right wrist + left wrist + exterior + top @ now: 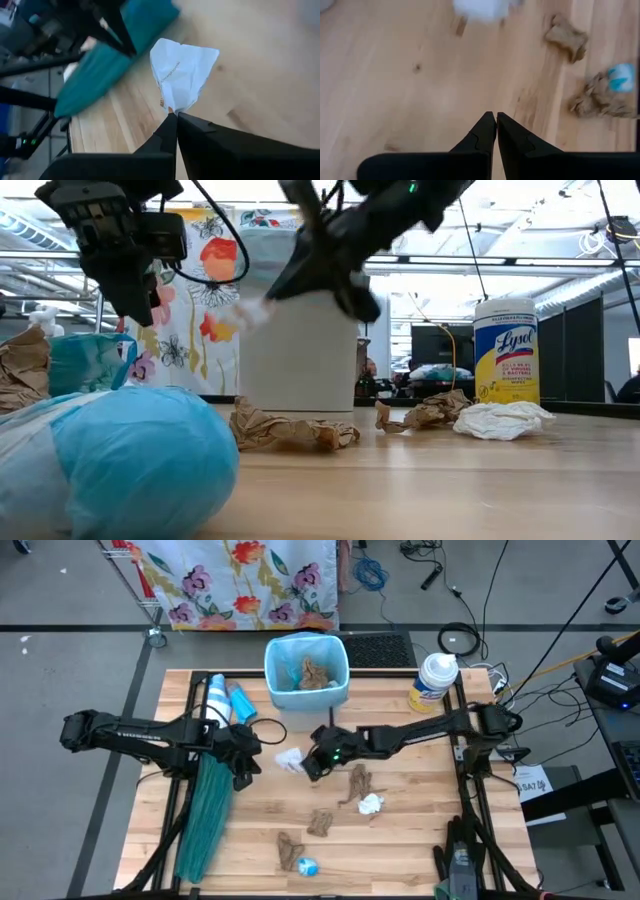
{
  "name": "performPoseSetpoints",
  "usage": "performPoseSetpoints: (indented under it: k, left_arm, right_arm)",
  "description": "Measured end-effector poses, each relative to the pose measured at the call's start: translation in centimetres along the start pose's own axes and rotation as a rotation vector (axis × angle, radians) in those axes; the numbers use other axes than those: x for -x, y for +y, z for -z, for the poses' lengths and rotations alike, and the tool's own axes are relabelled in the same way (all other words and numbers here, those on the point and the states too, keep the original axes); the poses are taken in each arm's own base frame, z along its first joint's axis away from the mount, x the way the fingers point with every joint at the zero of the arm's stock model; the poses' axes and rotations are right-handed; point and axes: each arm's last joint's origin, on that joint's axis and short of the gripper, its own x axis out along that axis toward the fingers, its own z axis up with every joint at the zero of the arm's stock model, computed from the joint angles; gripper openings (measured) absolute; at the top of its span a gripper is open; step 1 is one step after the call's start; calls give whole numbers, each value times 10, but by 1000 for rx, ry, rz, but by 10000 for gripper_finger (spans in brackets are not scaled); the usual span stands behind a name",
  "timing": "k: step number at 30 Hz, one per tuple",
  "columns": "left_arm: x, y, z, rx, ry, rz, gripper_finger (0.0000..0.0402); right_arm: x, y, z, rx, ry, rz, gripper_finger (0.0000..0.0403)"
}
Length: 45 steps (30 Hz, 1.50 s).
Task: Place trash/remove bag and relplace
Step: Put the white paper into the white trash bin
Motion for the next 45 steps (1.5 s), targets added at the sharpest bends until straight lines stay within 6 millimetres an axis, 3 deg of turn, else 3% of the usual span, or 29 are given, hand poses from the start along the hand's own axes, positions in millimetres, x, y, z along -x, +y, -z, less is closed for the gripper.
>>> performPoseSetpoints:
  k: [10, 19, 24, 29, 35, 45]
  left_arm:
    - [18, -3, 2, -2, -92, 36, 22]
    - [18, -3, 2, -6, -95, 33, 22]
    - [18, -3, 1, -7, -99, 25, 22]
    - [18, -2, 1, -6, -107, 2, 22]
    - [18, -2, 1, -3, -108, 0, 22]
    - [18, -2, 1, 1, -114, -13, 22]
  right_arm:
    - [103, 27, -34, 90, -262, 53, 0]
    - [149, 21, -77, 149, -413, 91, 0]
    - [160, 14, -116, 212, -486, 165, 0]
    - [160, -7, -143, 257, -527, 260, 0]
    - [152, -31, -155, 241, -504, 319, 12]
    - [159, -37, -158, 220, -468, 276, 112]
